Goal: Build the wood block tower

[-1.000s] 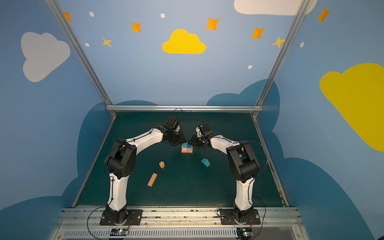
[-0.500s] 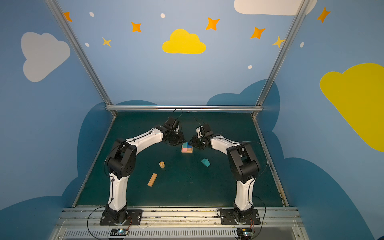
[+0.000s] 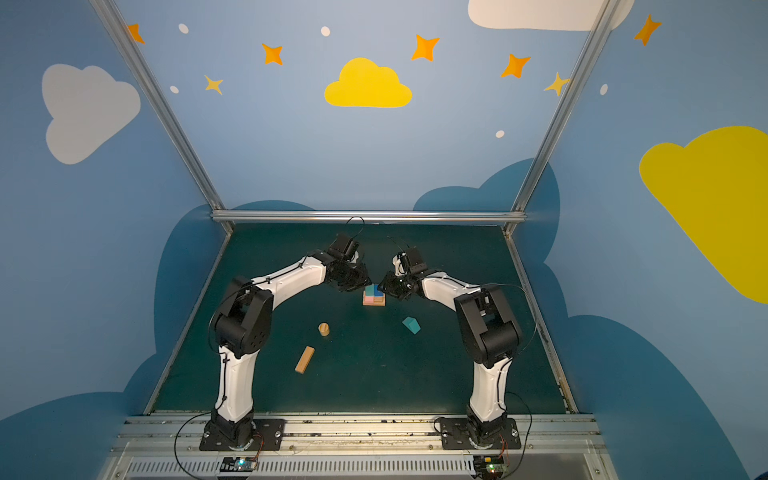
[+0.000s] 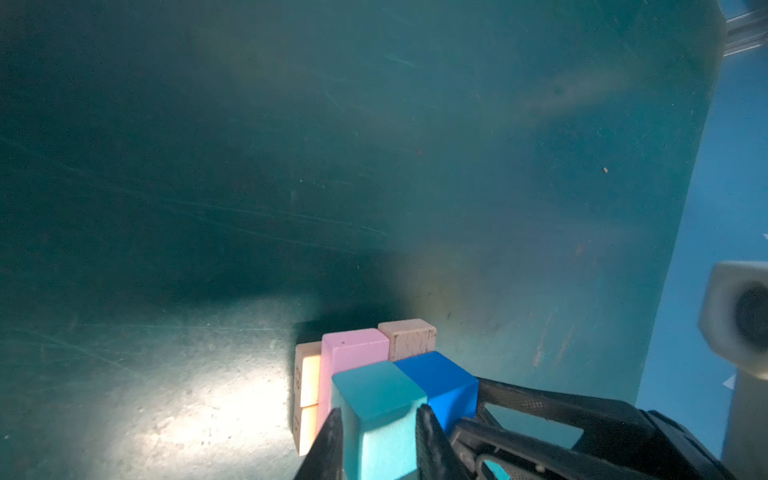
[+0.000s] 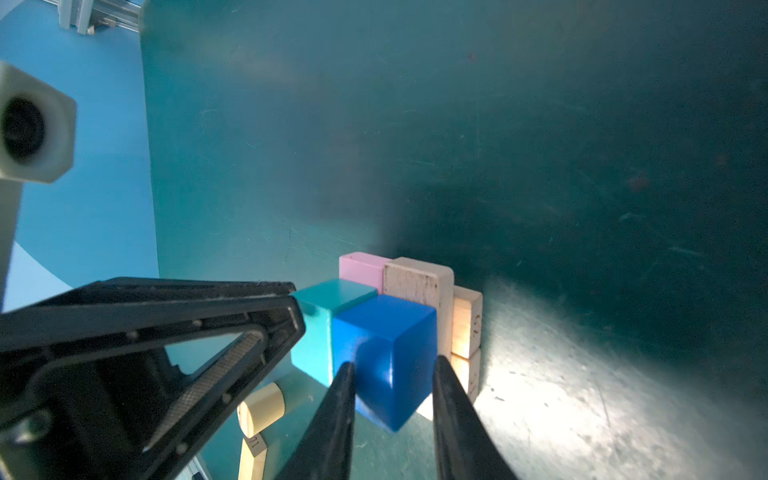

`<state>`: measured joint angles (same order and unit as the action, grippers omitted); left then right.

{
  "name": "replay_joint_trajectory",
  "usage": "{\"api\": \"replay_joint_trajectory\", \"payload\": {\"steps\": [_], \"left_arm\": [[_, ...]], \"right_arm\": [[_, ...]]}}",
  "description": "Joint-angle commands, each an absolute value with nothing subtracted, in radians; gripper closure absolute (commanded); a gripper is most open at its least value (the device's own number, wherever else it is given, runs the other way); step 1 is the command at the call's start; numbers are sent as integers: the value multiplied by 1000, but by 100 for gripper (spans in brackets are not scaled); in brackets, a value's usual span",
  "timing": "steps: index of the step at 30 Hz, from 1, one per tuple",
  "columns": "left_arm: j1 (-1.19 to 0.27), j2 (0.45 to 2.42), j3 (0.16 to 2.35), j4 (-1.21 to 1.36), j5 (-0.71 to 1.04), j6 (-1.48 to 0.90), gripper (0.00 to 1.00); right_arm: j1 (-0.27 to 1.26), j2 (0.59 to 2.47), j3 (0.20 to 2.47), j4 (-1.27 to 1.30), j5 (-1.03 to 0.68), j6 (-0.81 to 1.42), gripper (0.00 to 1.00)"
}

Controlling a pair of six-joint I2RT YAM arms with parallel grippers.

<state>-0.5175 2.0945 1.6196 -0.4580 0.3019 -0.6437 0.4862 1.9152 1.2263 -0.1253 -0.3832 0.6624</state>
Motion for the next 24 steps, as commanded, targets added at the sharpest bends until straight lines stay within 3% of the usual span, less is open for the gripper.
{"api": "replay_joint_trajectory", "payload": {"steps": [1, 24], "left_arm": [[-512, 2104, 1633, -453, 296, -644, 69], [-513, 2108, 1635, -450, 298, -646, 70]], "right_arm": [[488, 1882, 1210, -120, -390, 674, 70], [495, 1873, 1200, -119, -393, 685, 72]]}}
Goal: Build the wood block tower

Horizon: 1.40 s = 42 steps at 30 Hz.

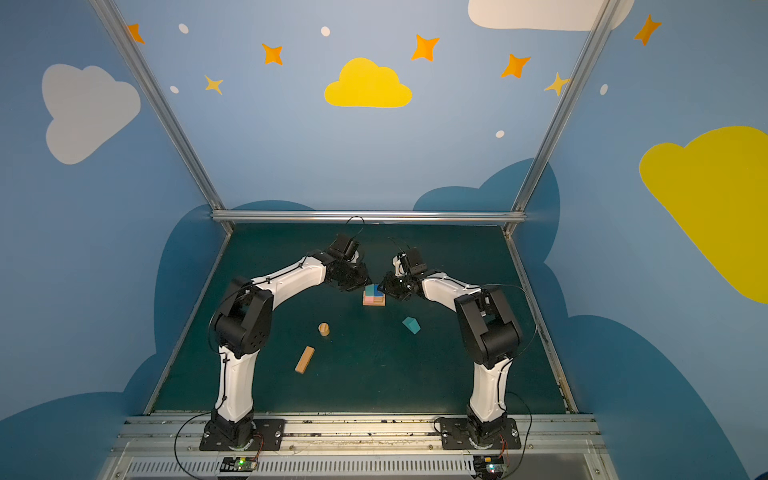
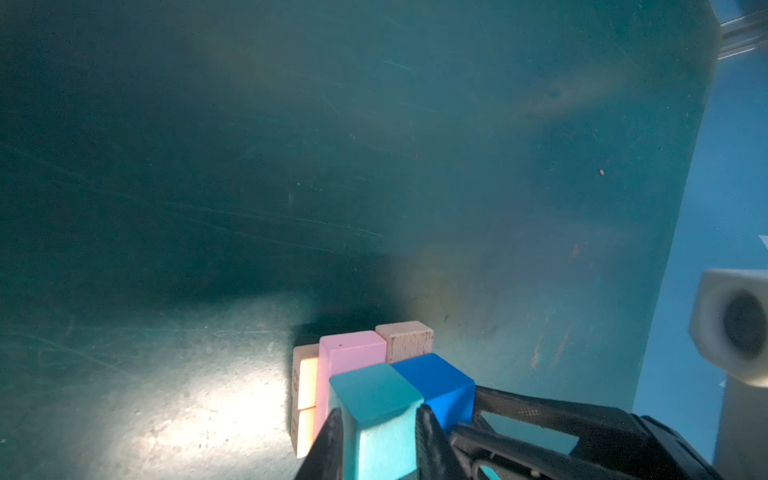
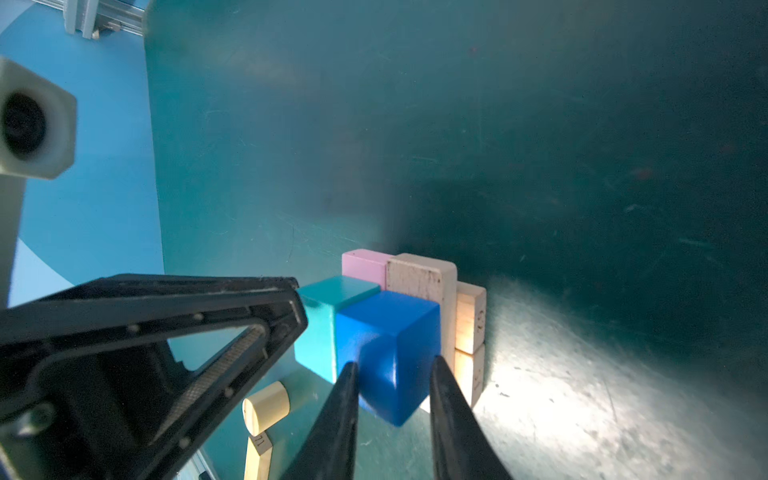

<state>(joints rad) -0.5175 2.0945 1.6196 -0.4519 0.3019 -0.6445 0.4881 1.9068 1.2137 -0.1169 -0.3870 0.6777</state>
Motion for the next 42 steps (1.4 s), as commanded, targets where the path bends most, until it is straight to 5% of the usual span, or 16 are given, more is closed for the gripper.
{"api": "replay_joint_trajectory", "payload": {"steps": [1, 25, 42], "left_arm": [[-513, 2106, 1635, -449, 298, -647, 70], [-513, 2112, 1637, -446, 307, -650, 70], [-512, 2061, 1626, -473, 271, -645, 51]], "right_arm": [[495, 1872, 1198, -118, -394, 683, 72], [502, 1865, 1193, -120, -388, 689, 72], [482, 1769, 1150, -137, -357, 681, 50]]}}
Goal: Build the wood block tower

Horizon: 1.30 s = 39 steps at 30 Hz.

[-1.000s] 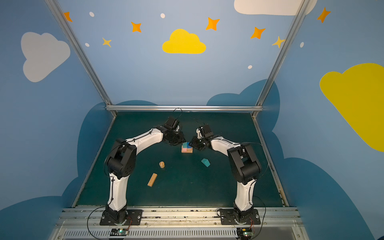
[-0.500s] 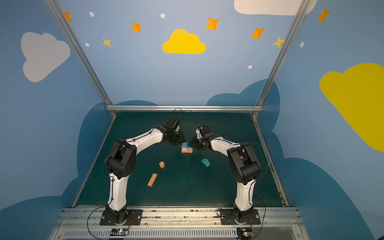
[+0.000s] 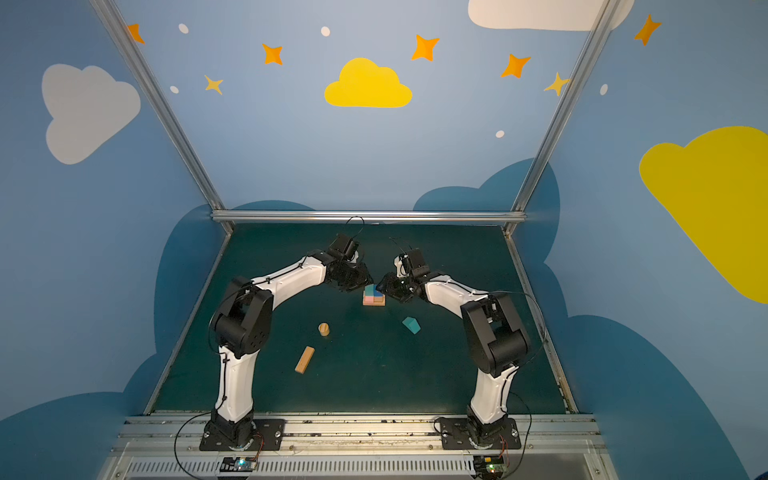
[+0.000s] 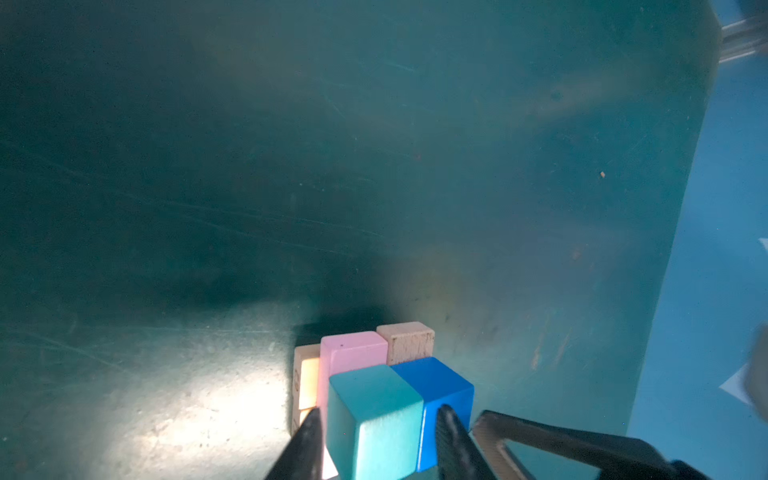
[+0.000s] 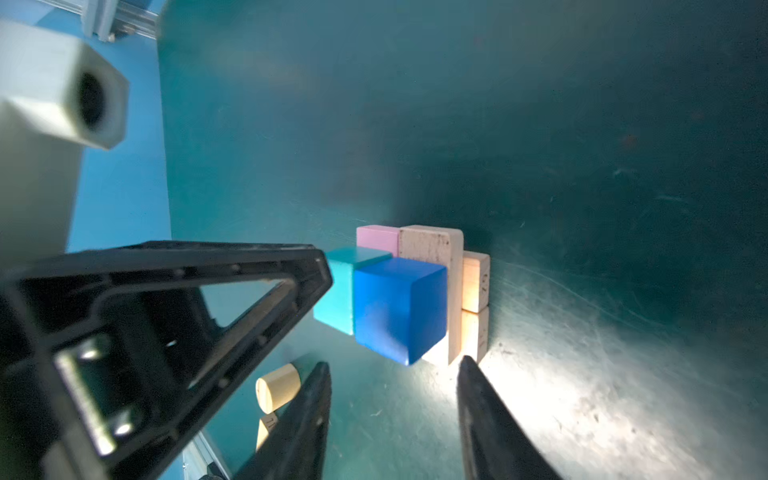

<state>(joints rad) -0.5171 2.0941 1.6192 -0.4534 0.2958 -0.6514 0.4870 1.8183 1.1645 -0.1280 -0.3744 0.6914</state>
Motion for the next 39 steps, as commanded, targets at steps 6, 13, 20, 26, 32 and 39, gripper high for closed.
{"api": "replay_joint_trajectory", "payload": {"steps": [6, 13, 20, 26, 32, 39], "left_arm": [[-509, 2004, 1640, -518, 241, -641, 46], [-512, 1848, 1609, -632, 124, -667, 45], [-515, 1568, 1366, -704, -14, -776, 42], [-530, 1368, 1099, -728, 27, -967, 43], [-578, 1151, 817, -722, -10, -1246, 41], [-620, 933, 647, -742, -89, -1442, 39]], "right_arm": [[479, 1678, 1153, -190, -328, 670, 46], [472, 1533, 1213, -248, -297, 634, 42], [468, 1410, 1219, -184, -285, 639, 39], [468, 1365, 1129, -82, -312, 671, 40], [466, 1384, 1108, -51, -332, 676, 41], [465, 1413, 1109, -25, -352, 688, 41]]}}
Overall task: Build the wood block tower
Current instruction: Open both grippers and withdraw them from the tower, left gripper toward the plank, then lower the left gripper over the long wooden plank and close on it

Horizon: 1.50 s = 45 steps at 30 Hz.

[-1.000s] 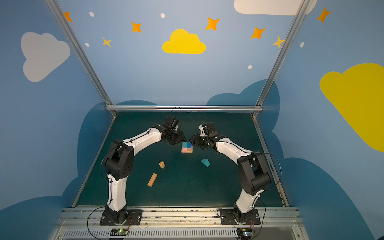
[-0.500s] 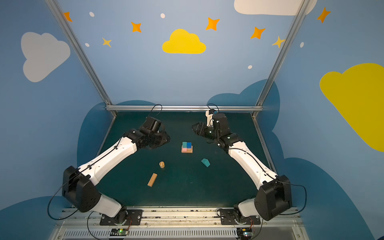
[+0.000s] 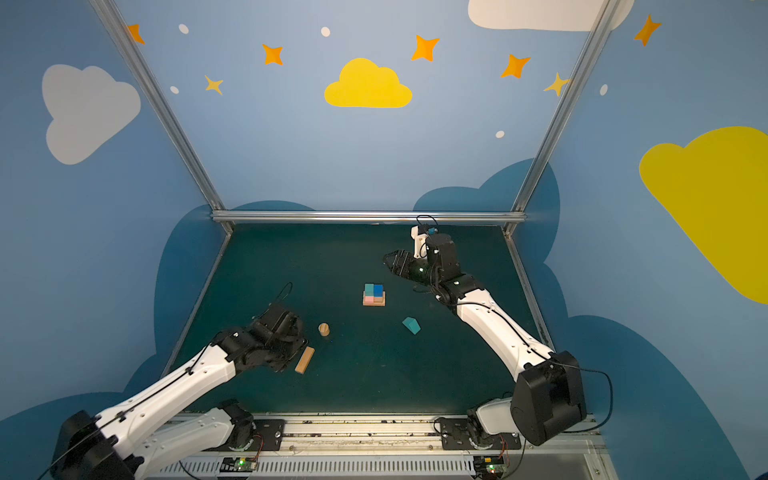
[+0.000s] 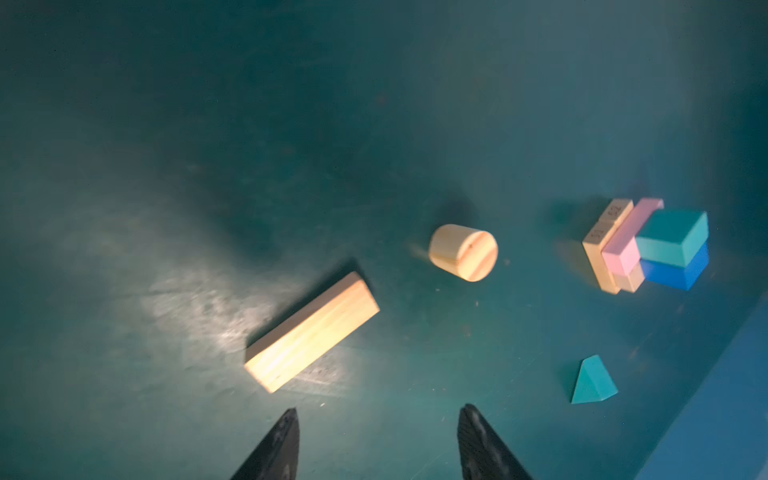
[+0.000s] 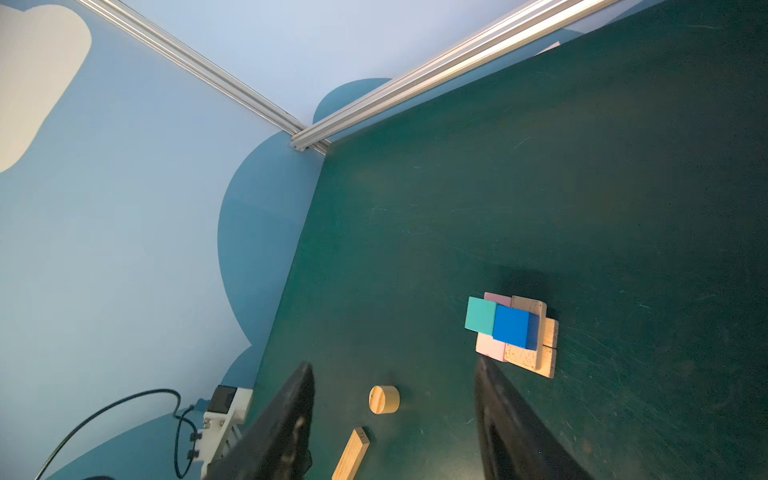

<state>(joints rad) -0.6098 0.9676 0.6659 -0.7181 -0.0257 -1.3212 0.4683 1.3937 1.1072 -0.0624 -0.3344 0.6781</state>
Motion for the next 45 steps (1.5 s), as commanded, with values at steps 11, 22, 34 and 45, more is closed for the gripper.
{"api": "replay_joint_trajectory", "payload": {"steps": [11, 22, 34, 45], "left_arm": [[-637, 927, 536, -641, -57, -1594, 36], [-648, 904, 485, -568, -34, -1668, 31], [-684, 995, 489, -494, -12, -1686, 23], [-703, 1056, 479, -474, -15, -1702, 19]], "right_arm": [[463, 1423, 1105, -22, -353, 692, 41], [461, 1442, 1108, -17, -362, 694, 41], [455, 1447, 1104, -16, -366, 696, 41], [448, 1447, 1099, -12, -370, 699, 41]]}}
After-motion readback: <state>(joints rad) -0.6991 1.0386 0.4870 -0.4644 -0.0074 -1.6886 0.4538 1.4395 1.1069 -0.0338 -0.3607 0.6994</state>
